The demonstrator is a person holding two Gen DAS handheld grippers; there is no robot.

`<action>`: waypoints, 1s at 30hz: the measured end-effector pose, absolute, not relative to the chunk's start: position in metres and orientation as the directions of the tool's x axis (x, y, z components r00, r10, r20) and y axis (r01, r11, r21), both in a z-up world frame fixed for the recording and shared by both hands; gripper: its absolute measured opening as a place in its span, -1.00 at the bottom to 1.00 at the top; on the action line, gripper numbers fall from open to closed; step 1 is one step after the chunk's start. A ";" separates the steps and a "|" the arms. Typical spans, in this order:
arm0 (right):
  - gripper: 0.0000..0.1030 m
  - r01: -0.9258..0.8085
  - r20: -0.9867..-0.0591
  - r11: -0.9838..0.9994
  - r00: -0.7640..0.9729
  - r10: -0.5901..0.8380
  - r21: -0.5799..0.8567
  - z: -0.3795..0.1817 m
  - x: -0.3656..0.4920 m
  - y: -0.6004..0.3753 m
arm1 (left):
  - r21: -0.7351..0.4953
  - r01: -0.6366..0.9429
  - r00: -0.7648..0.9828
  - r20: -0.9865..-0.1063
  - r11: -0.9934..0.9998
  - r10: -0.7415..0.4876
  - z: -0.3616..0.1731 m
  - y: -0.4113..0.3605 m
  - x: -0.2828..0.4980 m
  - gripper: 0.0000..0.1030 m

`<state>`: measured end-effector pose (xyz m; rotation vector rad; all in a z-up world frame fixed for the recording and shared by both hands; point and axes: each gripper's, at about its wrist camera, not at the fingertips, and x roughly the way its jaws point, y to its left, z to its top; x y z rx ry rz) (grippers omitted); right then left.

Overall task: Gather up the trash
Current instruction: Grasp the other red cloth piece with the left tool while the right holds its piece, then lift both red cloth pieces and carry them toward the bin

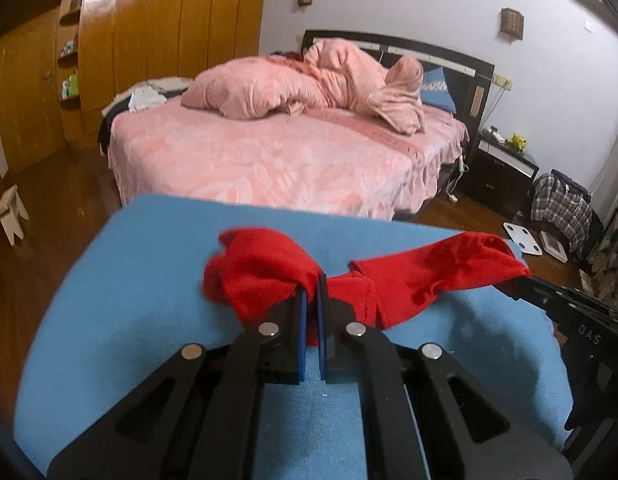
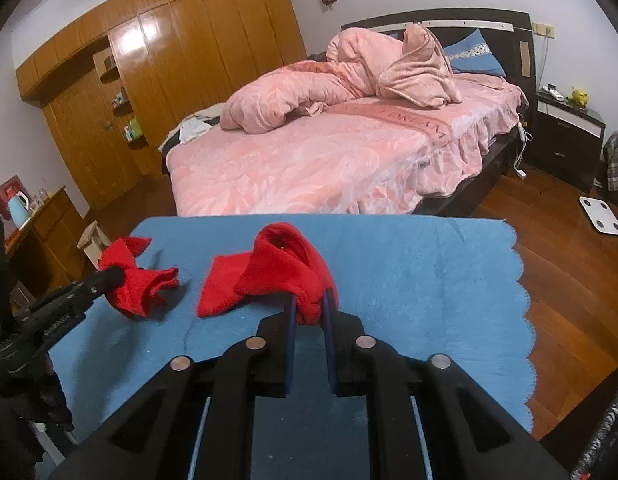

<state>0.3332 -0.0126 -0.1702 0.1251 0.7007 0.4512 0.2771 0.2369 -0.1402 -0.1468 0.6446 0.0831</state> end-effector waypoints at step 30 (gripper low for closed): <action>-0.75 -0.385 -0.457 0.884 0.757 0.467 0.266 -0.064 0.235 -0.088 | -0.141 0.046 0.868 -0.484 0.989 -0.110 -0.057 0.139 0.196 -0.93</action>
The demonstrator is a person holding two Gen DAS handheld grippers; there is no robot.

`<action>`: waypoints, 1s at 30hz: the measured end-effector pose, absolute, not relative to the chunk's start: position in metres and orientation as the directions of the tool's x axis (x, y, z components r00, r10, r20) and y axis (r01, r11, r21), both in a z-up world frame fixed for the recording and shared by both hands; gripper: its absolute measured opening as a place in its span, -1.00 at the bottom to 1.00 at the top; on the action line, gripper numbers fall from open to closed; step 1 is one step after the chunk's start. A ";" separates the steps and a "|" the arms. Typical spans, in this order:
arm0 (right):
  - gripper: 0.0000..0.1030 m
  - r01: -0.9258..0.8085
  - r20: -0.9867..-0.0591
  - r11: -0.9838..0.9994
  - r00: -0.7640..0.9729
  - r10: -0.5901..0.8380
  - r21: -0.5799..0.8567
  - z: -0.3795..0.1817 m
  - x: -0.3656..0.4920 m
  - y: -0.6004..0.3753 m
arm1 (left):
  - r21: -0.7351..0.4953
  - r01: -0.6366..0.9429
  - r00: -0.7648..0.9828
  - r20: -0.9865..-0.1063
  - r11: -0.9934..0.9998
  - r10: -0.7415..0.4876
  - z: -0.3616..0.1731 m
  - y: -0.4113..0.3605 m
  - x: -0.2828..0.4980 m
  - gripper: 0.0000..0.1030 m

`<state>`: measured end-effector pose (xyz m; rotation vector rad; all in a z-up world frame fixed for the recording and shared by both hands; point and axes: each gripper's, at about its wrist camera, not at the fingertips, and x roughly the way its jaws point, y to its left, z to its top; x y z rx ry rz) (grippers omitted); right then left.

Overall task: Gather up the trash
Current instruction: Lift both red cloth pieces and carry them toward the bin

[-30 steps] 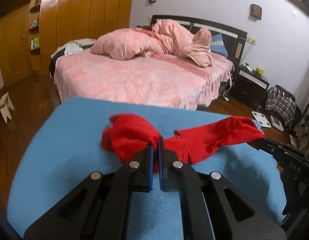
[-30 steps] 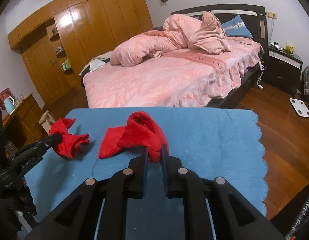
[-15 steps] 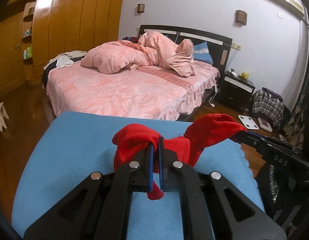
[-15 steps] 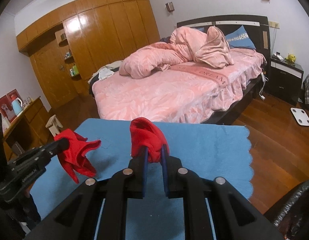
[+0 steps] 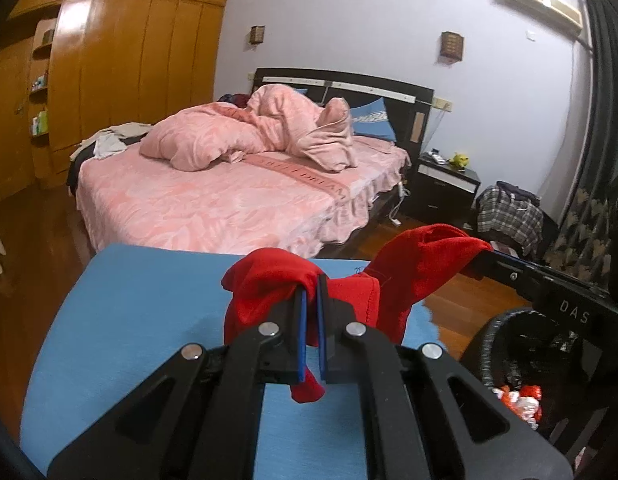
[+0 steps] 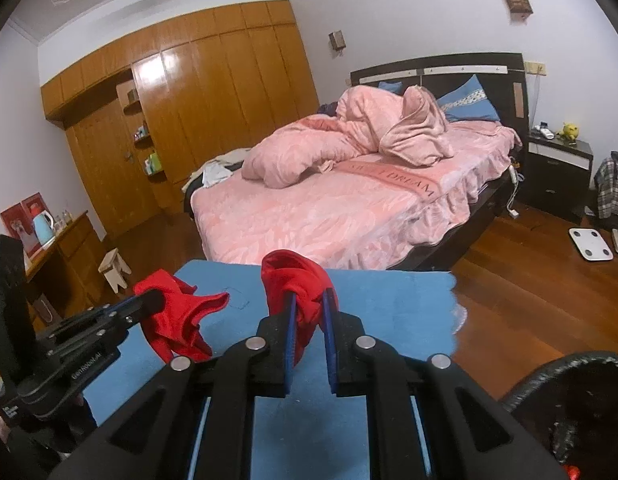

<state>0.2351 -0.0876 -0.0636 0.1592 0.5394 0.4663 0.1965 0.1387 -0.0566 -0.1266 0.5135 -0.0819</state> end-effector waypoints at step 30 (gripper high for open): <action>-0.60 -0.201 -0.519 0.936 0.789 0.329 0.288 -0.095 0.151 -0.225 | -0.140 0.229 0.807 -0.525 0.963 -0.268 -0.080 0.022 0.151 -0.93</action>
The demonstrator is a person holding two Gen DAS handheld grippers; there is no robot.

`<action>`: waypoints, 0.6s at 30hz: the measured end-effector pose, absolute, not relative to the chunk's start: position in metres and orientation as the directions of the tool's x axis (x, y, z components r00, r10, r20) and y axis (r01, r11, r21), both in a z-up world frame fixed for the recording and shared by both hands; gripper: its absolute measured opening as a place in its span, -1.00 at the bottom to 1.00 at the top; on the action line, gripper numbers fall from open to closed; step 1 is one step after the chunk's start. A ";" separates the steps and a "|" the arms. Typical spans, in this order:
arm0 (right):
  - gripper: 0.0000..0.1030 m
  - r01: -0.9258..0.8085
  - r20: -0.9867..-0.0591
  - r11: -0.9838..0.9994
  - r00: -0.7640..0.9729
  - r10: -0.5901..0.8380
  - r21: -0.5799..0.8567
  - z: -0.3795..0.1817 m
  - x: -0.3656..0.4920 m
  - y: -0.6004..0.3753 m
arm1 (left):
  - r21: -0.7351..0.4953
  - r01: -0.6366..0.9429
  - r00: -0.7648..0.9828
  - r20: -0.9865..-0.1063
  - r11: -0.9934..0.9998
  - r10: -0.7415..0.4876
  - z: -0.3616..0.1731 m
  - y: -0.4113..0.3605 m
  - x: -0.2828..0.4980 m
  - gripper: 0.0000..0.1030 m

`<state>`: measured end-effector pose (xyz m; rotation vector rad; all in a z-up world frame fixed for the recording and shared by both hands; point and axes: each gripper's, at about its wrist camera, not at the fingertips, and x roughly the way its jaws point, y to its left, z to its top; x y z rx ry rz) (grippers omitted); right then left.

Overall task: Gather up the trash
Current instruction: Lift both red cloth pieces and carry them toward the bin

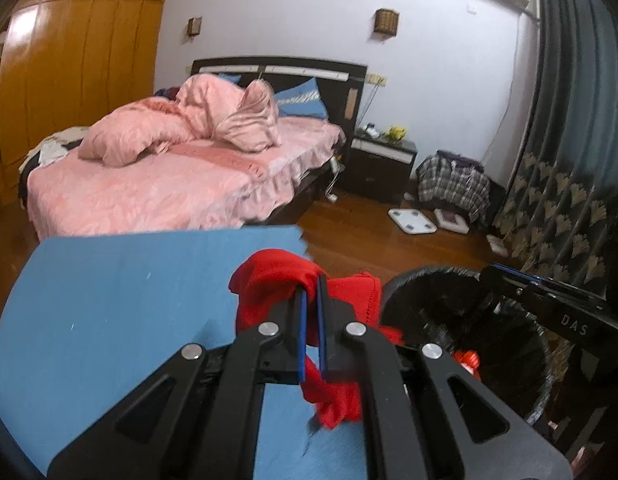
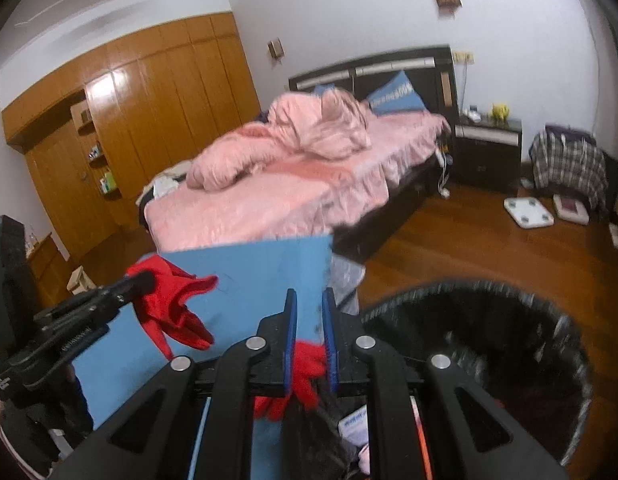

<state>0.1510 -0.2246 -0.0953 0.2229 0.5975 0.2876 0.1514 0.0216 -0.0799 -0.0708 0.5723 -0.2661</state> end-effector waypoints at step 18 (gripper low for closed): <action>0.35 -0.224 -0.671 0.952 0.676 0.306 0.208 -0.175 0.177 -0.156 | -0.128 0.151 0.766 -0.612 0.980 -0.197 -0.149 0.072 0.153 -0.93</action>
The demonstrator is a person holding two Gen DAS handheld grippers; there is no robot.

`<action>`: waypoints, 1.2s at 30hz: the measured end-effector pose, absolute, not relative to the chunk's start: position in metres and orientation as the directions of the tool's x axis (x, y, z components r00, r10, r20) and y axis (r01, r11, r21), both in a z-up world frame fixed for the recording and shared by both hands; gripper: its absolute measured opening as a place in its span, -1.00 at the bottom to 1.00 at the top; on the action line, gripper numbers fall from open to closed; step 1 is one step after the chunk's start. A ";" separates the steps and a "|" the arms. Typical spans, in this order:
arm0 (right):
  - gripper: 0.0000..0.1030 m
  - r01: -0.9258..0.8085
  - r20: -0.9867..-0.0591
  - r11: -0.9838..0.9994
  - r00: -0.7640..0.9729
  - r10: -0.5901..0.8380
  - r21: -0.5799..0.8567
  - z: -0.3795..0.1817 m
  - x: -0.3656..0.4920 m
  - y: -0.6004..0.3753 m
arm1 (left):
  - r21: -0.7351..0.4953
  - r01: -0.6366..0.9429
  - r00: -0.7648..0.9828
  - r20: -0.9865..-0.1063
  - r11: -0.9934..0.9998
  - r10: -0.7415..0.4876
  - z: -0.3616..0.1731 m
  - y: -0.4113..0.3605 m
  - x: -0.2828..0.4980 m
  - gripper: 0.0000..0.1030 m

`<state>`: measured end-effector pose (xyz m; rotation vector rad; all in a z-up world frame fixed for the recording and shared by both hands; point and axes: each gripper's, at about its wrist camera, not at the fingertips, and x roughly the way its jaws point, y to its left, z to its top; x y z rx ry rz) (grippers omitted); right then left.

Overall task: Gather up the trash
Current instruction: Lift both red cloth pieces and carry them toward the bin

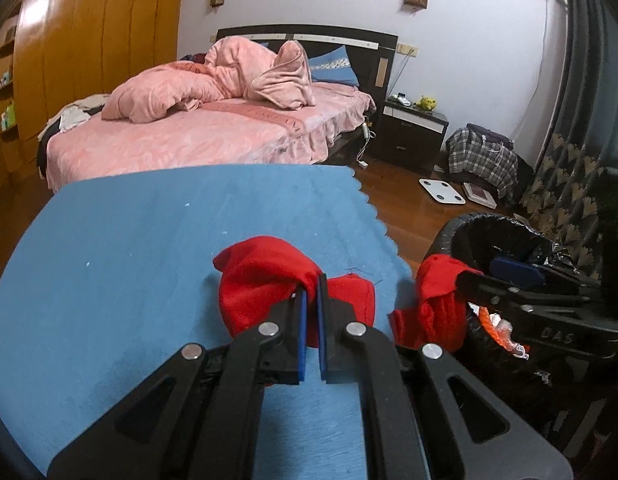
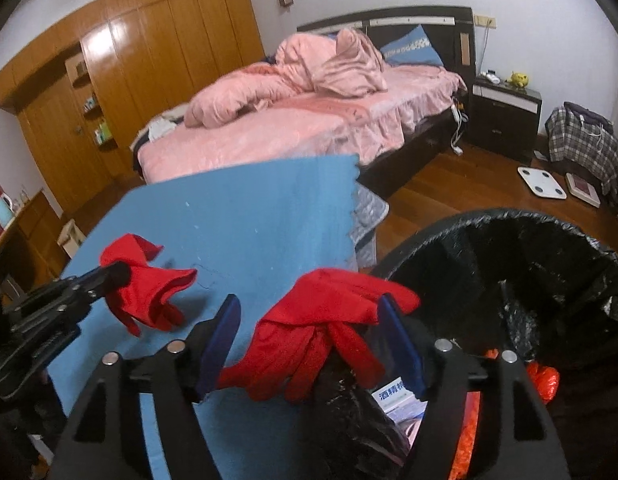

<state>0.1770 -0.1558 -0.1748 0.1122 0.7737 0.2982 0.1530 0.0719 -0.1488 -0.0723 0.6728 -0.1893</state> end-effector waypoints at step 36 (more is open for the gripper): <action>-0.77 -0.310 -0.694 0.913 0.597 0.403 0.264 -0.166 0.177 -0.140 | -0.133 0.149 0.766 -0.611 0.980 -0.199 -0.143 0.070 0.148 -0.92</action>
